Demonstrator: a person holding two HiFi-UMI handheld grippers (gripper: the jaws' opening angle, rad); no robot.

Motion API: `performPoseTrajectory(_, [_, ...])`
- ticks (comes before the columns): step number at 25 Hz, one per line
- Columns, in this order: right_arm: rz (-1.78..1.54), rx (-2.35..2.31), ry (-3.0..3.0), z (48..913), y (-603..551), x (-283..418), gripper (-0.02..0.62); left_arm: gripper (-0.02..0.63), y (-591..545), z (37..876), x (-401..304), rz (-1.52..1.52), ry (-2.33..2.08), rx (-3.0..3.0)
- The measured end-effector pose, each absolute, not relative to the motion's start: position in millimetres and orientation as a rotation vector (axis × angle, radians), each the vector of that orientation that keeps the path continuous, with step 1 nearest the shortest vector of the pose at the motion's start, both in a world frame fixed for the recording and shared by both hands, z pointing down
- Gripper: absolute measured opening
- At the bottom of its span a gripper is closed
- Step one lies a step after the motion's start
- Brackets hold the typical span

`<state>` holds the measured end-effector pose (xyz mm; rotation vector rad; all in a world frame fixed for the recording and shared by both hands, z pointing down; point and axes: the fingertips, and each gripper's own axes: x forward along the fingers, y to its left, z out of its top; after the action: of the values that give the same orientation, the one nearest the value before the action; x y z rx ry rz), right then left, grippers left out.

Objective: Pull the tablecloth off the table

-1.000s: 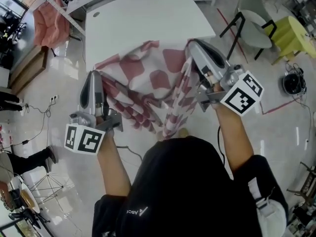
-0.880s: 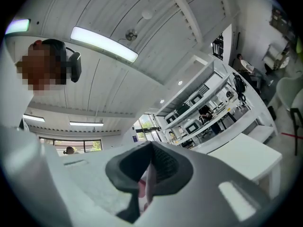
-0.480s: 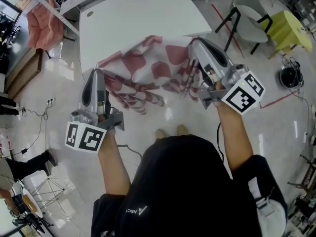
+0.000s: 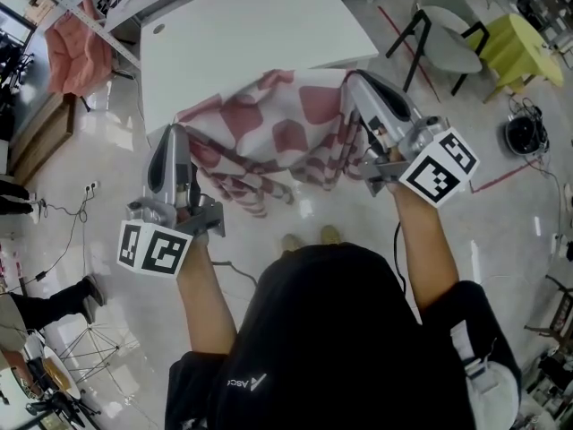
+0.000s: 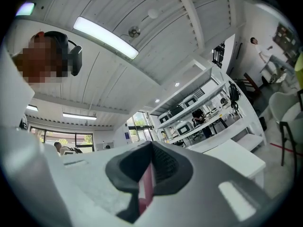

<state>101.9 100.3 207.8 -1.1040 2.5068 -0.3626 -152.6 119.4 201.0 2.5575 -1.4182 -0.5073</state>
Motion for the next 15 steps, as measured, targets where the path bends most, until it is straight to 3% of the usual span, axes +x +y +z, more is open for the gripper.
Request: performPoseTrajectory(15, [-0.38, -1.095, 2.544, 193.6, 112.8, 73.2, 0.003, 0.011, 132.3, 186.6, -176.8, -0.506, -1.411, 2.547])
